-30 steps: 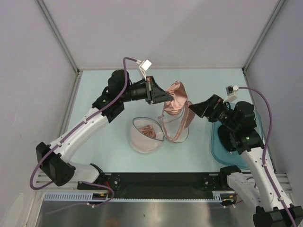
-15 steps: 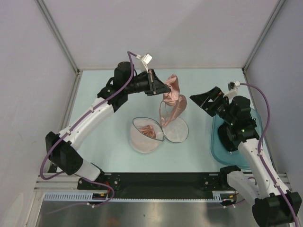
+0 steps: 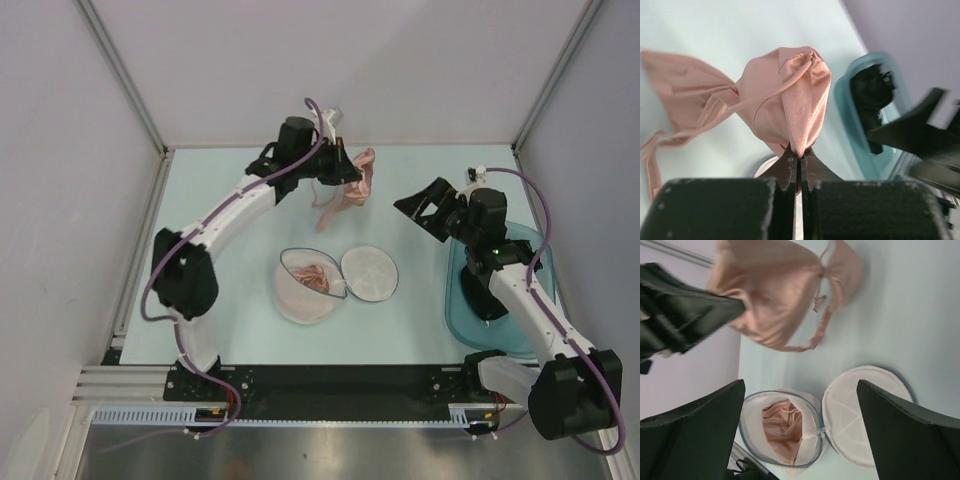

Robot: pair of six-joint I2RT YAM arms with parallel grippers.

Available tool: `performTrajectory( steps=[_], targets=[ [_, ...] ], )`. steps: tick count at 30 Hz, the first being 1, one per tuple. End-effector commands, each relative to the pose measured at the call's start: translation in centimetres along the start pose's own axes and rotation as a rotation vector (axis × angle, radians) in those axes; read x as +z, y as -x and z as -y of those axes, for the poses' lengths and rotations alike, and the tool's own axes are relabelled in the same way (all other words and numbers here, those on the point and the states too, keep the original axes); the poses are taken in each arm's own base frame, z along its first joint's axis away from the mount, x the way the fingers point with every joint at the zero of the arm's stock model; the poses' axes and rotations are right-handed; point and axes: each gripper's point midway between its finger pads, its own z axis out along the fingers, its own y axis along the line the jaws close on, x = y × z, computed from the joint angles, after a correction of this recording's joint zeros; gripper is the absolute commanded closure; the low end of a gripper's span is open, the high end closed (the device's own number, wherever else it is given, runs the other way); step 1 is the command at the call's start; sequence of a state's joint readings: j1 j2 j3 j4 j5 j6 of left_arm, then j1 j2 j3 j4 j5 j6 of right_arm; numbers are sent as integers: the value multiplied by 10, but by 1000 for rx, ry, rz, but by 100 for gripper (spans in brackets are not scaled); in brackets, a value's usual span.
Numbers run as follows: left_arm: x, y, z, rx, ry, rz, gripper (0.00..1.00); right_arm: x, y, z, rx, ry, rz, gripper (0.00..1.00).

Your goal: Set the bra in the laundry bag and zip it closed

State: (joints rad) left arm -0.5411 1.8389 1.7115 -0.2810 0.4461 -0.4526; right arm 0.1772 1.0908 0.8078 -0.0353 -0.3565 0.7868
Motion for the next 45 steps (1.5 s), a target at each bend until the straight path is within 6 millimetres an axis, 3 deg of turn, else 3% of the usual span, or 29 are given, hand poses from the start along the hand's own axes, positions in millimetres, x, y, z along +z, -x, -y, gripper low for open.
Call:
performTrajectory(
  steps=[1, 3, 7, 8, 10, 11, 13, 14, 16, 17, 18, 24, 26, 30, 33, 34, 35, 36, 37, 38, 40, 45],
  targets=[
    [48, -25, -11, -75, -115, -46, 100, 15, 21, -5, -60, 22, 60, 0],
    [64, -40, -16, -141, -132, -77, 100, 21, 21, 2, -66, 11, 65, 0],
    [79, -44, -23, -159, -155, -73, 100, 40, 18, 19, -52, -4, 43, 0],
    [79, -33, -26, -154, -161, -56, 100, 50, 15, 27, -44, -14, 30, 0],
    [88, -39, -40, -188, -146, -83, 100, 59, 16, 30, -25, -12, 29, 0],
    [89, -29, -40, -179, -158, -74, 100, 68, 15, 36, -12, -19, 23, 0],
    [100, -40, -56, -189, -130, -116, 100, 79, 19, 37, 5, -25, 24, 0],
    [101, -28, -52, -168, -143, -103, 100, 84, 20, 40, 12, -38, 18, 0],
    [111, -42, -69, -190, -123, -153, 100, 100, 12, 58, 44, -87, -28, 0],
    [109, -36, -79, -197, -113, -146, 100, 105, 21, 54, 47, -84, -28, 0],
    [109, -37, -86, -208, -100, -148, 100, 113, 16, 63, 59, -101, -54, 0],
    [108, -44, -130, -289, -49, -152, 100, 144, 34, 56, 21, -80, -44, 0],
    [109, -52, -141, -345, -30, -166, 100, 156, 32, 66, 9, -101, -61, 0],
    [111, -64, -146, -408, -34, -182, 100, 179, 46, 77, 15, -121, -61, 0],
    [109, -73, -144, -474, -39, -202, 100, 190, 44, 94, 15, -173, -61, 0],
    [107, -86, -145, -508, -40, -223, 100, 196, 41, 98, 10, -189, -72, 0],
    [106, -86, -141, -542, -51, -216, 100, 198, 42, 101, 6, -205, -69, 0],
    [103, -72, -131, -522, -90, -172, 100, 200, 40, 104, -1, -219, -79, 0],
    [100, -79, -132, -564, -81, -180, 100, 202, 40, 102, -4, -230, -88, 0],
    [98, -77, -130, -570, -82, -172, 99, 203, 33, 114, 4, -272, -107, 0],
    [95, -71, -124, -602, -97, -150, 96, 203, 29, 118, 29, -281, -113, 0],
    [92, -59, -112, -687, -158, -95, 92, 215, 14, 110, 83, -224, -127, 0]
  ],
)
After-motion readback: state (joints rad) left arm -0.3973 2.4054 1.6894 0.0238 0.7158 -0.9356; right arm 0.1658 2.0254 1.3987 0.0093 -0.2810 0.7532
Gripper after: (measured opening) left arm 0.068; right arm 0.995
